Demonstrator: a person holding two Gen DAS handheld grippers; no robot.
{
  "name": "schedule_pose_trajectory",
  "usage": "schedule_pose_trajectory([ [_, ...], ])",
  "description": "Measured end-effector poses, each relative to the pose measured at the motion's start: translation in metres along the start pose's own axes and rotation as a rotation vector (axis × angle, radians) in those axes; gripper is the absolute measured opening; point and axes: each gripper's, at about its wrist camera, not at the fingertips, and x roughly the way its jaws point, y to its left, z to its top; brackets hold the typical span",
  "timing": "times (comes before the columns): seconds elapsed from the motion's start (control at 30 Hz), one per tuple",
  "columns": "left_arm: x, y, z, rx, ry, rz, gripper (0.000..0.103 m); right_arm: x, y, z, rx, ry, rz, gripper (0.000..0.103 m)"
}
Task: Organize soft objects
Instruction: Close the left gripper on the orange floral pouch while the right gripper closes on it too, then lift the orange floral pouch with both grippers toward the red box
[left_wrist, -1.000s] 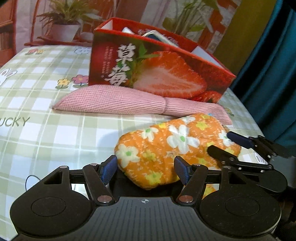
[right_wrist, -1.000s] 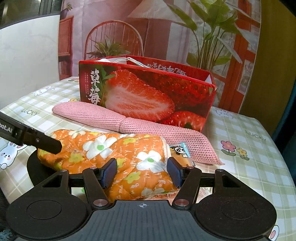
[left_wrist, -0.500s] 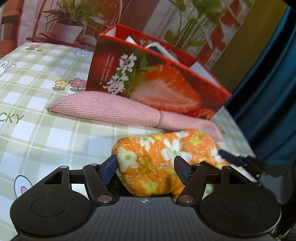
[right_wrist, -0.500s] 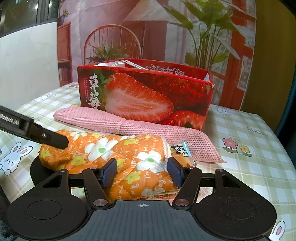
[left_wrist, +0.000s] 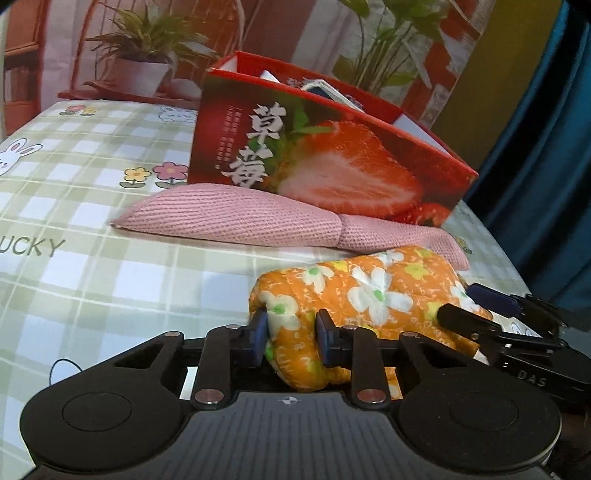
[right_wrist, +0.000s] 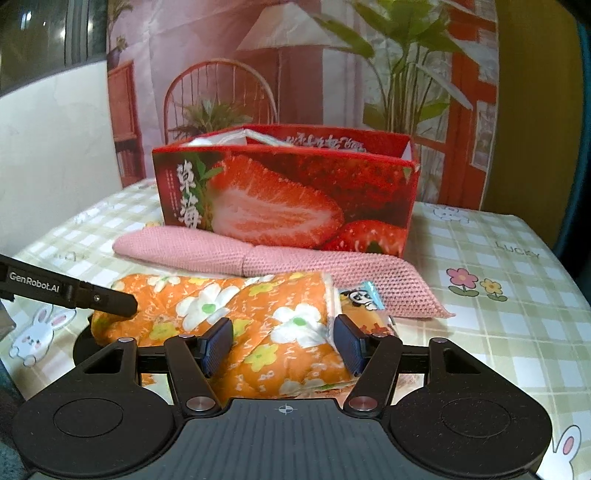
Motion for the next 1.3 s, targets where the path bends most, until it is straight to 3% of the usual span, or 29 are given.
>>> schedule_pose_trajectory([
  [0.1, -0.002, 0.0, 0.001, 0.005, -0.01, 0.005, 0.029, -0.006, 0.0, 0.0, 0.0, -0.031, -0.013, 0.058],
  [0.43, -0.001, -0.001, -0.001, 0.006, -0.011, 0.014, 0.029, 0.0, -0.001, -0.002, 0.015, 0.004, -0.001, 0.059],
  [0.8, -0.009, -0.005, 0.002, 0.017, -0.06, 0.011, 0.029, -0.006, 0.009, 0.003, -0.01, -0.006, 0.063, 0.03],
  [1.3, -0.022, -0.011, 0.007, 0.071, -0.116, 0.002, 0.027, -0.013, 0.009, 0.005, 0.007, -0.043, 0.08, 0.026],
])
